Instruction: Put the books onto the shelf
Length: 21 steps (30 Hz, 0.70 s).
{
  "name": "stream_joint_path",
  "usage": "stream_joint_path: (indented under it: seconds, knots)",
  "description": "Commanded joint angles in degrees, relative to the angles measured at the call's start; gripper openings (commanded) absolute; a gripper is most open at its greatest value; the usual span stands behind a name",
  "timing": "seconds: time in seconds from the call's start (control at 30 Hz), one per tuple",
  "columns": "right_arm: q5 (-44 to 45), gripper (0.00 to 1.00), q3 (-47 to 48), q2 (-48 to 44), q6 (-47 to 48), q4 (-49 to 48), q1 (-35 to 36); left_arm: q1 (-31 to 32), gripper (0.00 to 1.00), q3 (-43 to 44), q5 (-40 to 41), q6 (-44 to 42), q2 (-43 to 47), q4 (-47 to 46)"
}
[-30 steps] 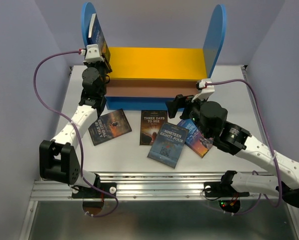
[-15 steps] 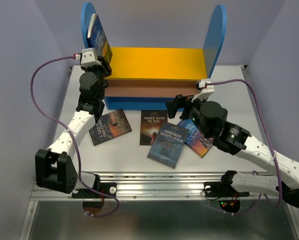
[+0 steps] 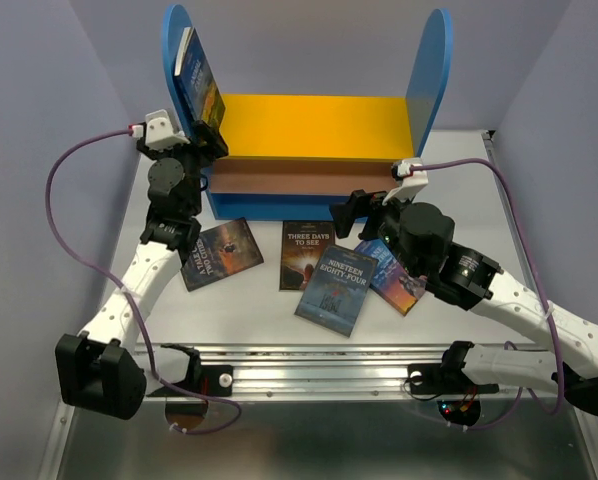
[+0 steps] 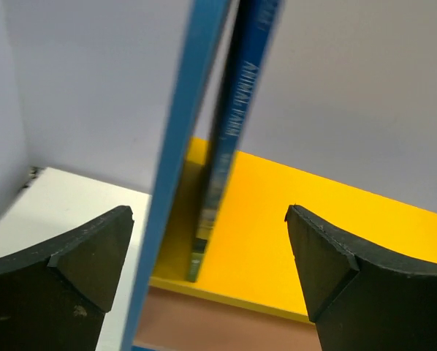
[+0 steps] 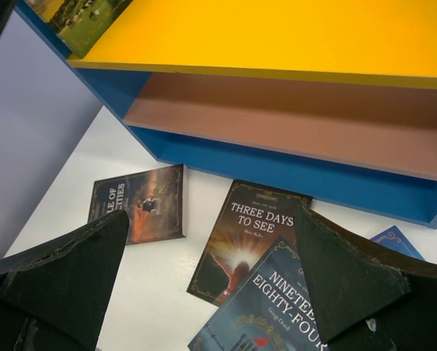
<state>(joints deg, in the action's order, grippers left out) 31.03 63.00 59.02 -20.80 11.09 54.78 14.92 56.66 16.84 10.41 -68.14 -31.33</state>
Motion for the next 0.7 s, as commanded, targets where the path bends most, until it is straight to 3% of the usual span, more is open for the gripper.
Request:
stream_joint_path:
  seconds: [0.0,0.33,0.57,0.67]
  knots:
    - [-0.7,1.0,1.6,-0.3,-0.9,-0.4,0.0,-1.6,0.99,-0.9,5.8,2.4,5.2,3.6]
    - [-0.4,1.0,-1.7,-1.1,-4.0,-0.1,0.0,-1.6,0.99,-6.6,5.8,16.1,13.6,25.5]
    - [1.1,1.0,-8.9,-1.7,-11.6,2.3,0.0,-0.7,0.99,-15.6,-7.8,27.3,20.6,31.1]
    - [-0.2,1.0,-12.9,-1.5,-17.4,3.8,0.0,3.0,0.99,-20.2,-11.6,29.6,21.3,32.9]
